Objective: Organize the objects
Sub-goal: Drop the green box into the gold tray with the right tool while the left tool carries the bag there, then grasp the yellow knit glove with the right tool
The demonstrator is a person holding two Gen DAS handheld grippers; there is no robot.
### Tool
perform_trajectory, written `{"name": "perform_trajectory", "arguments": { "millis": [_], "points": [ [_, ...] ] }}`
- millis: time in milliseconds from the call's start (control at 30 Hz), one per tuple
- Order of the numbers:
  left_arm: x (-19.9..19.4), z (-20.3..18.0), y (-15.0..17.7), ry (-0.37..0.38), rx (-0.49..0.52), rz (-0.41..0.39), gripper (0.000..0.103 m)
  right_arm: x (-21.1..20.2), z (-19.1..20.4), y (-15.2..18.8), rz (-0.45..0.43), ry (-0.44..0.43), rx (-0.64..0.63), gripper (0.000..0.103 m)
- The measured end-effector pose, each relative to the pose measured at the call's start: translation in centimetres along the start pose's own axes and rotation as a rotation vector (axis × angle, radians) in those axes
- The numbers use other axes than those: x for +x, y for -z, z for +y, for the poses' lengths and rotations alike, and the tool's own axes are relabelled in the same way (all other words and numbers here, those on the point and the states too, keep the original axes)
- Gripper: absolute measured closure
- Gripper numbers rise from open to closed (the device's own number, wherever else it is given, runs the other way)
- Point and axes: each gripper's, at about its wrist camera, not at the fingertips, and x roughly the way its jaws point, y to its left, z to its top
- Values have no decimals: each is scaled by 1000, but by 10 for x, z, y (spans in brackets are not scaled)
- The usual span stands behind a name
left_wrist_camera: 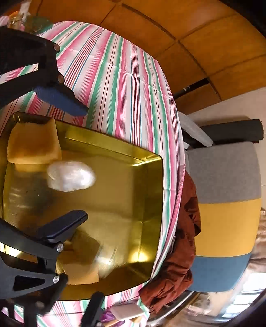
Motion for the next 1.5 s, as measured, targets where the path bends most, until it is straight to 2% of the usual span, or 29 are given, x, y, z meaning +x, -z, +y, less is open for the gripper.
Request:
{"name": "perform_trajectory", "arguments": {
  "millis": [167,300,433,633,733,833,900,1000,1233,1367,1400,1500],
  "points": [
    [-3,-3,4,9,4,4,10,-6,0,8,-22,60,1,58],
    [-18,-16,11,37,18,-17,10,-36,-15,36,-73,44,139,58],
    [-38,-44,18,98,54,-43,10,-67,-38,97,-76,74,299,58],
    [-56,-109,29,187,167,-38,8,-116,-89,199,-12,244,485,58],
    [-56,-135,37,205,209,-19,8,-136,-121,246,28,316,593,58],
    [-58,-160,44,231,251,-2,8,-157,-151,284,48,423,671,58],
    [-59,-177,47,228,286,1,8,-167,-174,303,55,460,725,58],
    [-61,-198,50,232,323,0,8,-176,-203,318,60,521,762,58],
    [-62,-244,52,240,406,6,8,-175,-249,324,31,543,784,57],
    [-66,-275,51,243,459,-1,8,-159,-268,324,42,492,807,53],
    [-67,-281,51,245,466,-4,8,-155,-273,326,33,453,821,53],
    [-69,-298,50,245,493,-10,8,-153,-276,329,1,425,835,53]
  ]
}}
